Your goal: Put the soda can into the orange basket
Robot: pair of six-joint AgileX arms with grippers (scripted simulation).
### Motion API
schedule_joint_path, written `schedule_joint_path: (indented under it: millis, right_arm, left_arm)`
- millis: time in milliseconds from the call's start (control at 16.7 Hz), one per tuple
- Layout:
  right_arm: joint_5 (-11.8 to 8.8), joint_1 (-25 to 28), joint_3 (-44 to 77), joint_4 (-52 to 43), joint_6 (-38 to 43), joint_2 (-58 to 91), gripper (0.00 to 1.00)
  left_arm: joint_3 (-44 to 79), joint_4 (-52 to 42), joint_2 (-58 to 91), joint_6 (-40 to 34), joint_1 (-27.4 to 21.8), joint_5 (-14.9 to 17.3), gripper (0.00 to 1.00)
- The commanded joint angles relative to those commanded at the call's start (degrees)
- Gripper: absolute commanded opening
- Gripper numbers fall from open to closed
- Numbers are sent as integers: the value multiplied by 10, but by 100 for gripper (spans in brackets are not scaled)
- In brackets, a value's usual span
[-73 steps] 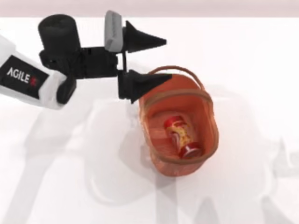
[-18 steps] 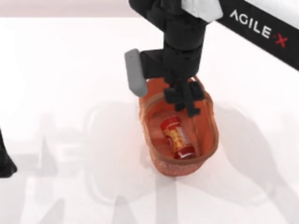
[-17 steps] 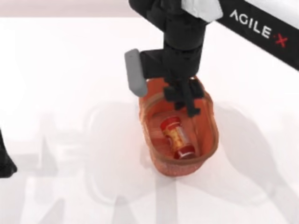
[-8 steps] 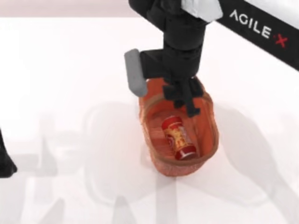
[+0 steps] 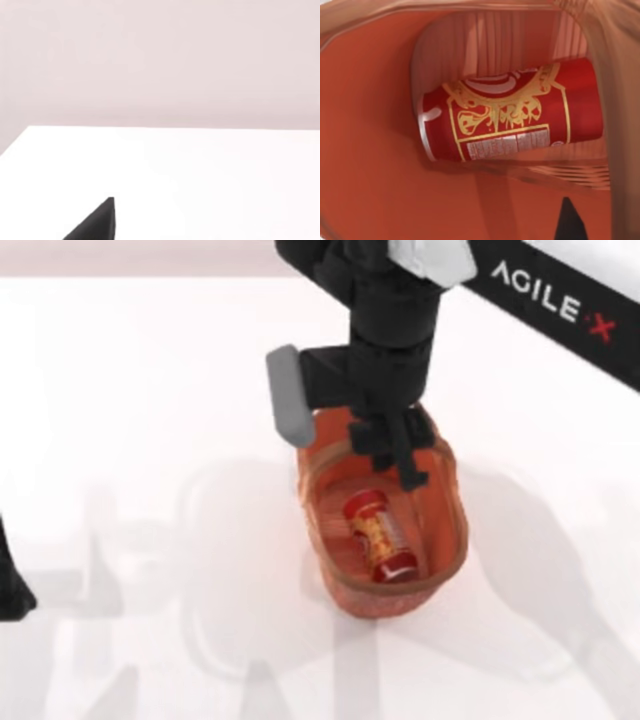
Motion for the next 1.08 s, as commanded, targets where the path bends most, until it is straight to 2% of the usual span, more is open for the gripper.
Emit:
schedule_joint_path:
  millis: [900, 1080]
  right_arm:
    - [0, -1, 0, 0, 0, 0, 0]
    - [0, -3, 25, -24, -5, 5, 0]
  left_arm:
    - [0, 0, 0, 0, 0, 0, 100]
    - [0, 0, 0, 0, 0, 0, 100]
